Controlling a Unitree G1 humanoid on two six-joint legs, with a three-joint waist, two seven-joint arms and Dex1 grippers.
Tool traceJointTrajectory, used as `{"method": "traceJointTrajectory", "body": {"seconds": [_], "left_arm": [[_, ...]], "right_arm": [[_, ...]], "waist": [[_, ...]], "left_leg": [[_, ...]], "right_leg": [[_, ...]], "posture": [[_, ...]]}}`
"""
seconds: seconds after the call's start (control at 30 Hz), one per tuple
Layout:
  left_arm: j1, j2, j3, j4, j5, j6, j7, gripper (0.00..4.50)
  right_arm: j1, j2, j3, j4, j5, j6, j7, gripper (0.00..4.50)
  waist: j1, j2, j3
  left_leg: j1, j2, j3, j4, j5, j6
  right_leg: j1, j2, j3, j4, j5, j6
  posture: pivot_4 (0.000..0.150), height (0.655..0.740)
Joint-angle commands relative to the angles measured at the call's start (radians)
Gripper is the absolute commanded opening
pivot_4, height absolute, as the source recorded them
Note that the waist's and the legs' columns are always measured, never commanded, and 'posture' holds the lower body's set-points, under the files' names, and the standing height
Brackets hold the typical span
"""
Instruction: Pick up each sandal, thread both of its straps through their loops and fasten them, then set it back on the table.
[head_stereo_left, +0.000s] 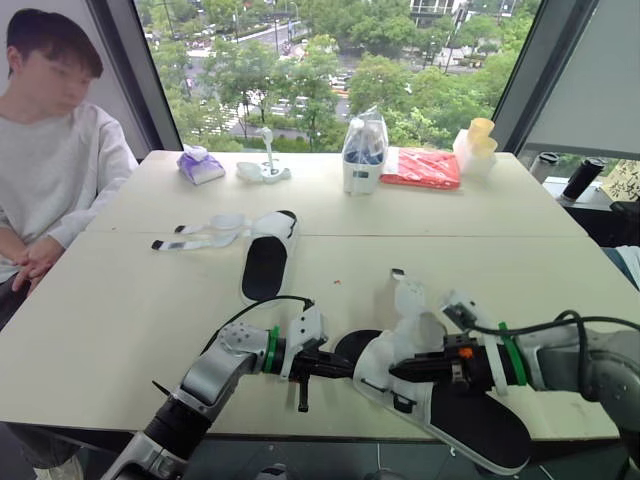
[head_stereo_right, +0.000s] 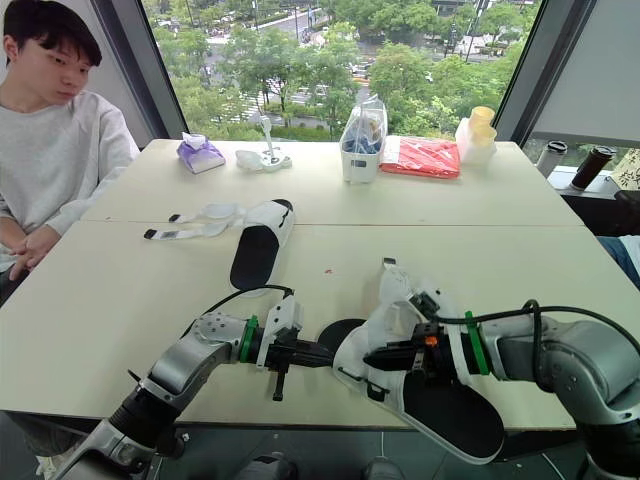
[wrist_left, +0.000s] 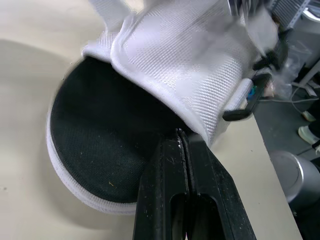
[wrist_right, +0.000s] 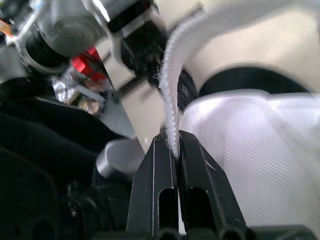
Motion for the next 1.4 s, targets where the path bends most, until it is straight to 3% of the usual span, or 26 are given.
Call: {"method": "traceJointTrajectory", "body": {"seconds": [0.03, 0.3, 0.4, 0.5, 0.73, 0.87, 1.0, 1.17, 1.4], "left_arm": [[0.030, 0.009, -0.046, 0.039, 0.034, 0.021, 0.002, 0.00], [0.030, 0.009, -0.046, 0.044, 0.033, 0.018, 0.000, 0.00], [0.029, 0.008, -0.048, 0.050, 0.034, 0.015, -0.003, 0.00], [0.027, 0.009, -0.052, 0.055, 0.037, 0.010, -0.008, 0.00], [0.023, 0.014, -0.062, 0.061, 0.031, 0.013, -0.030, 0.00], [0.016, 0.001, -0.066, 0.027, -0.017, 0.065, -0.066, 0.00], [-0.005, -0.008, -0.076, -0.017, -0.060, 0.132, -0.100, 0.00], [-0.028, -0.028, -0.110, 0.003, -0.034, 0.121, -0.108, 0.00], [-0.029, -0.074, -0.096, 0.053, -0.004, 0.083, -0.050, 0.00]], "right_arm": [[0.028, -0.019, 0.008, -0.041, -0.038, -0.050, -0.012, 0.04], [0.075, -0.034, -0.012, -0.058, -0.052, -0.124, 0.002, 0.04], [0.089, -0.033, -0.036, -0.061, -0.034, -0.149, 0.014, 0.88], [0.080, -0.032, -0.129, -0.012, 0.052, -0.102, -0.005, 2.33], [0.229, -0.057, -0.382, 0.041, 0.259, -0.015, 0.026, 2.33], [0.377, -0.030, -0.378, 0.030, 0.203, -0.046, 0.012, 2.33], [0.410, 0.035, -0.368, 0.064, 0.189, -0.074, -0.046, 2.33], [0.338, 0.117, -0.320, 0.097, 0.210, -0.093, -0.114, 2.33], [0.163, 0.175, -0.209, 0.196, 0.124, -0.139, -0.170, 2.33]], "waist": [[0.000, 0.001, -0.001], [0.000, 0.001, -0.002], [0.000, 0.001, -0.002], [0.000, 0.002, -0.003], [0.002, 0.003, -0.003], [0.001, 0.003, -0.005], [-0.001, 0.006, -0.006], [0.000, 0.007, -0.006], [0.001, 0.007, -0.006]], "left_leg": [[0.000, 0.000, 0.000, 0.000, 0.000, 0.000], [0.000, 0.000, 0.000, 0.000, 0.000, 0.000], [0.000, 0.000, 0.000, 0.000, 0.000, 0.000], [0.000, 0.000, 0.000, 0.000, 0.000, 0.000], [0.000, 0.001, 0.000, 0.000, -0.001, 0.002], [0.000, 0.000, 0.000, 0.000, -0.002, 0.003], [0.000, 0.000, 0.002, 0.001, -0.002, 0.003], [0.000, 0.000, 0.002, 0.001, -0.002, 0.003], [0.000, 0.000, 0.002, 0.001, -0.002, 0.003]], "right_leg": [[0.000, 0.000, 0.000, 0.000, 0.000, 0.000], [0.000, 0.000, 0.000, 0.000, 0.000, 0.000], [0.000, 0.000, 0.000, 0.000, 0.000, 0.001], [0.000, 0.000, 0.000, 0.000, 0.000, 0.001], [0.001, 0.001, 0.000, -0.001, 0.001, 0.001], [0.001, 0.001, 0.000, -0.002, 0.001, 0.001], [0.001, 0.001, 0.002, -0.002, 0.000, 0.001], [0.001, 0.001, 0.002, -0.002, 0.001, 0.001], [0.001, 0.001, 0.002, -0.002, 0.001, 0.001]], "posture": [[0.150, 0.7400], [0.150, 0.7400], [0.150, 0.7400], [0.150, 0.7400], [0.150, 0.7400], [0.150, 0.7400], [0.150, 0.7400], [0.150, 0.7400], [0.150, 0.7400]]}}
